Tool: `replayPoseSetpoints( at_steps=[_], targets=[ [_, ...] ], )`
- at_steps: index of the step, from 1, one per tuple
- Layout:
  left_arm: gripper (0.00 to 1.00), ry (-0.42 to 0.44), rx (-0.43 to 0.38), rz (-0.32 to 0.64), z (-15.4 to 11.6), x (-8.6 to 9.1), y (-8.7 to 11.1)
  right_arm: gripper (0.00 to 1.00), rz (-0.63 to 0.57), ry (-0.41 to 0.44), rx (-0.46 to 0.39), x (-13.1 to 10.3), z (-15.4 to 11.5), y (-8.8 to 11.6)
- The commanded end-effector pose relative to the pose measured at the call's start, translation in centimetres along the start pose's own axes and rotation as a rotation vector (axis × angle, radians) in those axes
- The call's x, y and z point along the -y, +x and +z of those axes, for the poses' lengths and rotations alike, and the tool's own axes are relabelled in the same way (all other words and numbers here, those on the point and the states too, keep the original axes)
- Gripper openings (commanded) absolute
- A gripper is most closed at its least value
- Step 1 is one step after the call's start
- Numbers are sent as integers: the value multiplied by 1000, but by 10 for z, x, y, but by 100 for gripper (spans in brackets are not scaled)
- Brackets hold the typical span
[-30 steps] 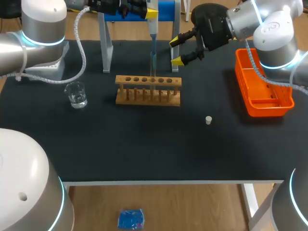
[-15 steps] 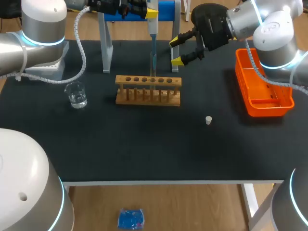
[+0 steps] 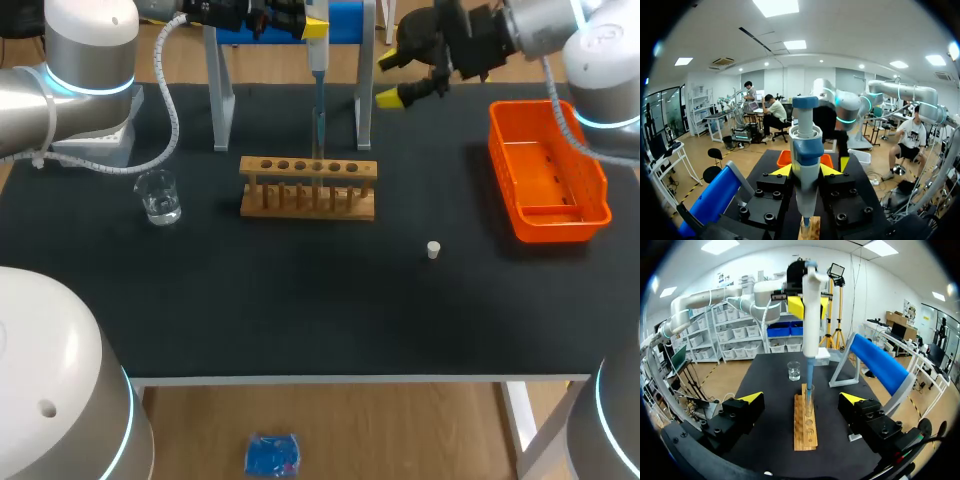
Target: Invert the test tube, pick up the pipette, mount the tip to pipette, aspirate from beaker and dispense into the tube, eject the tip, return the pipette, and cap with the stopper.
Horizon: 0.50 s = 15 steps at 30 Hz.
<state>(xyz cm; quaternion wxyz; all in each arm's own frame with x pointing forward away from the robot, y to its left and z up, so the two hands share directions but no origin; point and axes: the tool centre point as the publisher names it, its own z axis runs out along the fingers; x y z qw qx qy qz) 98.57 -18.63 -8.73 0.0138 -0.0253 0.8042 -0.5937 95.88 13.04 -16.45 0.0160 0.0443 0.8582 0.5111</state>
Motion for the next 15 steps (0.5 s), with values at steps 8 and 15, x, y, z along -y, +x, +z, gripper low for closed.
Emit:
replayPoseSetpoints(
  at_steps=[8,15],
  targets=[
    [0,1,4,0,1,0,1,100,-16,60,100,-71,-52,-1],
    [0,1,4,0,1,0,1,100,-32,51,100,-122,-55,-2]
  ],
)
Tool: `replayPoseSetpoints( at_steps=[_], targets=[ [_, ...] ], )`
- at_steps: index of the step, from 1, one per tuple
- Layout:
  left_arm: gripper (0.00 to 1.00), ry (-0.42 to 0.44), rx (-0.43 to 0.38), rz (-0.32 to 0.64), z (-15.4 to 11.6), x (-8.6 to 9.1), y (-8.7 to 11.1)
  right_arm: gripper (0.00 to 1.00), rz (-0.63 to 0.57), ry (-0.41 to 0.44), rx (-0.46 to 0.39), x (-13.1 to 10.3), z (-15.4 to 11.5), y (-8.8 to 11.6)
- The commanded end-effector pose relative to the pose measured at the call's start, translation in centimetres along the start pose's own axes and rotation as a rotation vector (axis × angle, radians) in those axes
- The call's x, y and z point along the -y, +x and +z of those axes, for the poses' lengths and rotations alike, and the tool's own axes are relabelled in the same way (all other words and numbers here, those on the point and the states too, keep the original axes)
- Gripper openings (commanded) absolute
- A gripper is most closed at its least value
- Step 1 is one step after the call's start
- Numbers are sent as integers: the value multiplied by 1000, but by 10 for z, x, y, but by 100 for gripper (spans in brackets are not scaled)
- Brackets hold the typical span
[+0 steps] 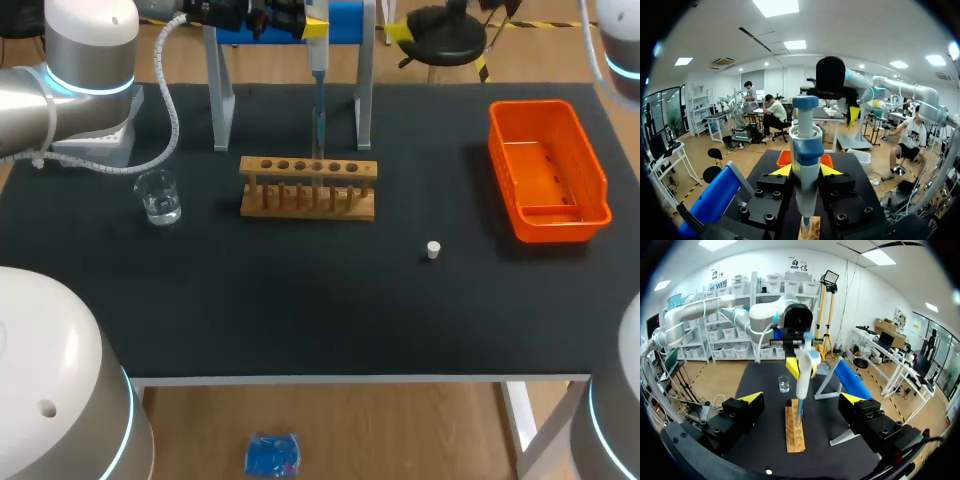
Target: Invert the test tube, pick up the pipette, mount the tip to pipette, aspirate from beaker and dispense into the tube, eject the tip, return the pipette, and cap with the stopper.
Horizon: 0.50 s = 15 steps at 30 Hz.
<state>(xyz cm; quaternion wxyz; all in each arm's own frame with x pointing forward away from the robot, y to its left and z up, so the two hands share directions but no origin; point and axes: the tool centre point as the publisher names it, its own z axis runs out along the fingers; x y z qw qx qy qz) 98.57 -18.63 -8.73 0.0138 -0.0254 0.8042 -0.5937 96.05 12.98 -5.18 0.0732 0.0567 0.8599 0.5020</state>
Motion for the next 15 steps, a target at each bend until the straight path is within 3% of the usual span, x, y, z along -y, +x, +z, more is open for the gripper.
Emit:
replayPoseSetpoints(
  at_steps=[1,2,3,4,6,8,9,15],
  targets=[
    [0,1,4,0,1,0,1,100,10,31,-19,-28,1,-4],
    [0,1,4,0,1,0,1,100,11,30,-18,-33,2,-5],
    [0,1,4,0,1,0,1,83,15,33,-12,-37,4,-7],
    [0,1,4,0,1,0,1,50,24,24,-20,-40,6,-7],
    [0,1,4,0,1,0,1,32,36,10,-32,-47,8,-9],
    [0,1,4,0,1,0,1,5,39,1,-38,-52,11,-11],
    [0,1,4,0,1,0,1,0,45,-4,-46,-54,13,-12],
    [0,1,4,0,1,0,1,0,50,-24,-54,-67,22,-18]
  ],
)
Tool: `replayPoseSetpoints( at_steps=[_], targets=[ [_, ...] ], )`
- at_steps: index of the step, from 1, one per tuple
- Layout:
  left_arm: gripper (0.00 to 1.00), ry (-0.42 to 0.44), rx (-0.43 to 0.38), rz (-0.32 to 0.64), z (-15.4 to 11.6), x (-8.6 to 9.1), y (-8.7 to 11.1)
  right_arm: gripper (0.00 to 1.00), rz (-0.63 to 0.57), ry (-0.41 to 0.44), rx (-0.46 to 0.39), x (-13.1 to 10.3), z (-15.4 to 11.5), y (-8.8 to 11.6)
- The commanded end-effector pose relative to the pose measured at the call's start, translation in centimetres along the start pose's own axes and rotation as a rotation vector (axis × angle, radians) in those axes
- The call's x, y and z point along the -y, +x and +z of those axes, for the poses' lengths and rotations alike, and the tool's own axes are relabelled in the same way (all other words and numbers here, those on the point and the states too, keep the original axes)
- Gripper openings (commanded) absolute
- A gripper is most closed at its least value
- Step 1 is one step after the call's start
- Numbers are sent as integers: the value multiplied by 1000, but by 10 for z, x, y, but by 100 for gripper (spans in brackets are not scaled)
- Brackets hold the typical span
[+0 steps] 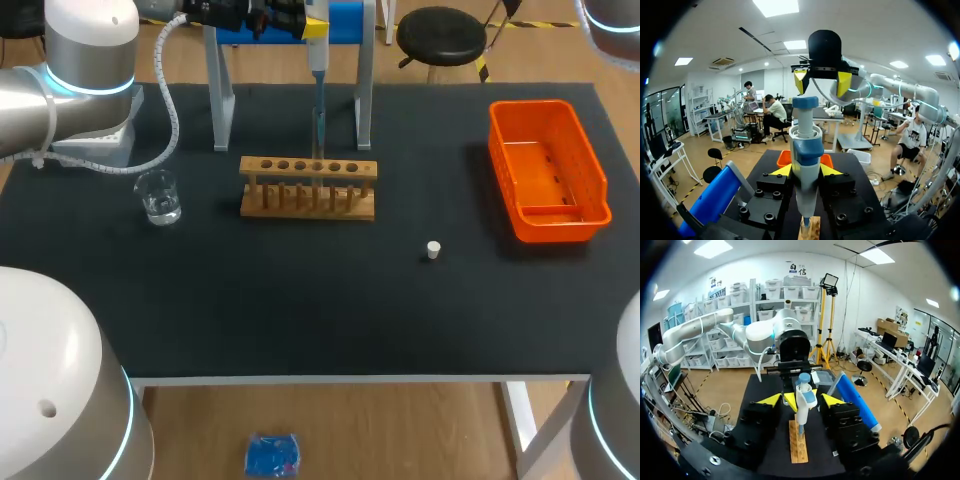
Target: Invert the test tube, pick up the pipette, mount the tip to pipette, aspirate from beaker and dispense into the tube, eject the tip, return the pipette, and cap with the stopper.
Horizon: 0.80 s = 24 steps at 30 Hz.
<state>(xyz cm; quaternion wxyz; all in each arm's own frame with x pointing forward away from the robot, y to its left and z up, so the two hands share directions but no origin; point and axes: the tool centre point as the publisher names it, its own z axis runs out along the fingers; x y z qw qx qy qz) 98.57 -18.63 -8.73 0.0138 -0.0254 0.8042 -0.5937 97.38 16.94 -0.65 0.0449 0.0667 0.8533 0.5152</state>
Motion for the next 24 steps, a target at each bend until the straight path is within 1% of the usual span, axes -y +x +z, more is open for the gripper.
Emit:
replayPoseSetpoints(
  at_steps=[1,6,15,24],
  targets=[
    [0,1,4,0,1,0,1,0,1,-1,-16,-10,9,-9],
    [0,1,4,0,1,0,1,0,-4,-12,-28,-21,19,-11],
    [0,1,4,0,1,0,1,0,-7,-28,-46,-33,34,-10],
    [0,1,4,0,1,0,1,0,-5,-35,-60,-39,45,-9]
  ],
)
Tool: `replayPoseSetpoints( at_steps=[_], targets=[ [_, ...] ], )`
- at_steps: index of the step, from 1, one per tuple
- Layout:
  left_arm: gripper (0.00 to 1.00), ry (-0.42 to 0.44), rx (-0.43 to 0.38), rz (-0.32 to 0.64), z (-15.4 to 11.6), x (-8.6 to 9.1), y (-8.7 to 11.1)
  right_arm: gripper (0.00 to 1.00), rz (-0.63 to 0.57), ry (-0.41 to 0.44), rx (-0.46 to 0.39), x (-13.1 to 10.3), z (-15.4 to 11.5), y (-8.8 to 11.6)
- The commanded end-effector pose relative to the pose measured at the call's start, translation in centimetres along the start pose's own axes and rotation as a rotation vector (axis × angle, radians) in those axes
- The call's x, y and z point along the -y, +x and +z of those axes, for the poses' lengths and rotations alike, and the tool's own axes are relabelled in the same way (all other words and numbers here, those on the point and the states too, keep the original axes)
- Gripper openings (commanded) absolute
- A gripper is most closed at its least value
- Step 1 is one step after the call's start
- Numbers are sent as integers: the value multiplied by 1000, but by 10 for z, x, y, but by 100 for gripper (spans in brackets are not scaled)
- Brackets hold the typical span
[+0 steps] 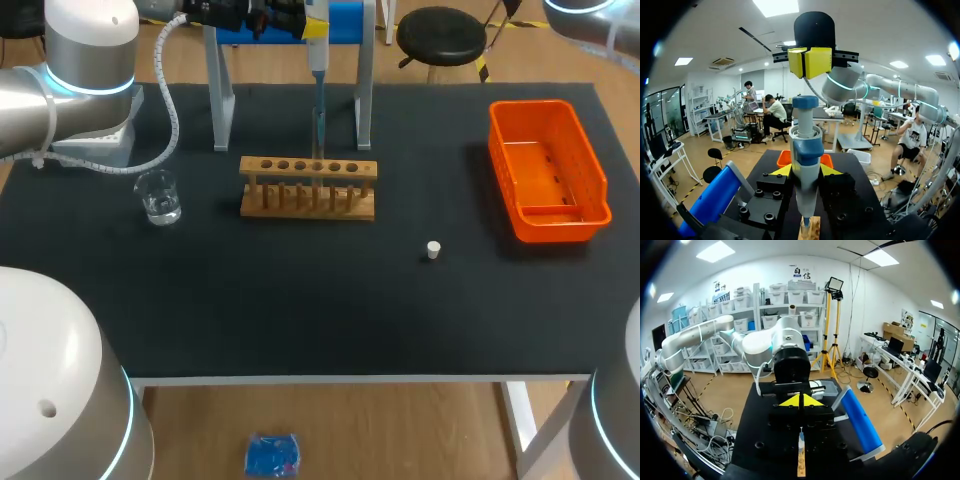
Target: Invert the test tube, pick up the pipette, mount the tip to pipette, aspirate from beaker and dispense into the tube, eject the tip, return the pipette, and cap with the stopper.
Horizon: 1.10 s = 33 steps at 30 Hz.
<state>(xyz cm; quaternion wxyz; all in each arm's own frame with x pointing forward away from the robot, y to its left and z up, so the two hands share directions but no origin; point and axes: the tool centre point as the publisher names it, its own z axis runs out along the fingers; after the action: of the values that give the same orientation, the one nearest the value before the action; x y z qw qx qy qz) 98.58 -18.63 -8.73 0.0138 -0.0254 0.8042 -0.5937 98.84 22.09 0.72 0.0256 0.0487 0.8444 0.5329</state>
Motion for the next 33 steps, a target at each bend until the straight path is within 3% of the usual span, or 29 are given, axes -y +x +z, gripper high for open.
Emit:
replayPoseSetpoints(
  at_steps=[1,33],
  targets=[
    [0,1,4,0,1,0,1,0,4,3,-8,-2,6,-4],
    [0,1,4,0,1,0,1,0,58,5,-25,11,18,-10]
  ],
)
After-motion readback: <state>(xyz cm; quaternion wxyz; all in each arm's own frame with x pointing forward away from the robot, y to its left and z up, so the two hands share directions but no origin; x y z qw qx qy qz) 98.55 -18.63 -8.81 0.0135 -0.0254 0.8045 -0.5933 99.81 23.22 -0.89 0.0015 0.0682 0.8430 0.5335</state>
